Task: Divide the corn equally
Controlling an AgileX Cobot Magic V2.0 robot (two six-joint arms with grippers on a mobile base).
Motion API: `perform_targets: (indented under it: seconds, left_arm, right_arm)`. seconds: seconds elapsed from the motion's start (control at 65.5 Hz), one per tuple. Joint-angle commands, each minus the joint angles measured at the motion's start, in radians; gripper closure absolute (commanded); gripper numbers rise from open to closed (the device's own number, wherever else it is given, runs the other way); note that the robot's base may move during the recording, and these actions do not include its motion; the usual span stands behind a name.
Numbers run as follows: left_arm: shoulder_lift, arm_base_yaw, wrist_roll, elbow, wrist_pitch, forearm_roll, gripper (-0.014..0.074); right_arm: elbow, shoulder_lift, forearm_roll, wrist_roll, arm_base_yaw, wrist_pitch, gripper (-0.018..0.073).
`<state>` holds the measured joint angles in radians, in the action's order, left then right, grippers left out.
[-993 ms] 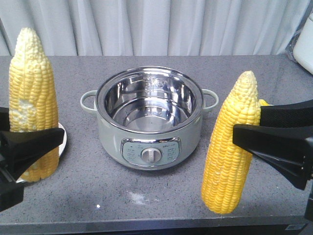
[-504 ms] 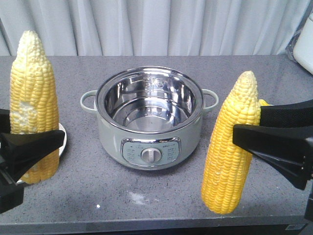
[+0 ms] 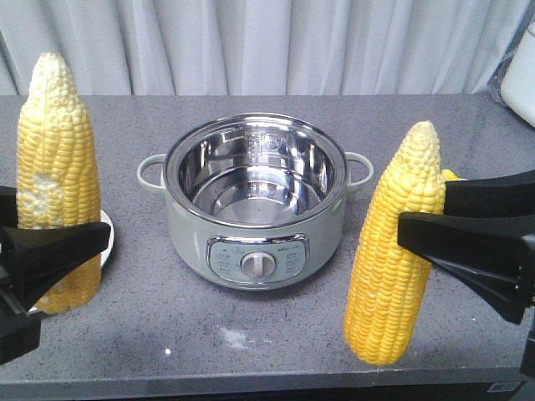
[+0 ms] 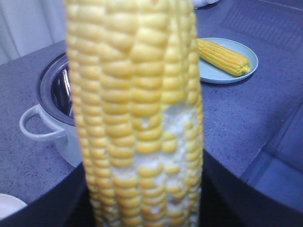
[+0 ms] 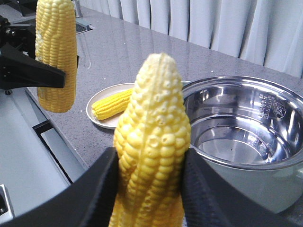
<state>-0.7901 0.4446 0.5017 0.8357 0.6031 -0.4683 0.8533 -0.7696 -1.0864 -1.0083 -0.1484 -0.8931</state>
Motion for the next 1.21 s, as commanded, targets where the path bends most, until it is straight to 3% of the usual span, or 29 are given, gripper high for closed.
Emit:
perform_targets:
  seconds: [0.0, 1.191]
  left_arm:
    - [0.008, 0.0, 0.0, 0.027, -0.059, -0.028, 0.0359]
    - [0.008, 0.0, 0.0, 0.027, -0.059, -0.028, 0.0359]
  right_arm:
    - [0.026, 0.005, -0.049, -0.005, 0.004, 0.034, 0.0348]
    - [0.026, 0.005, -0.049, -0.005, 0.004, 0.034, 0.0348]
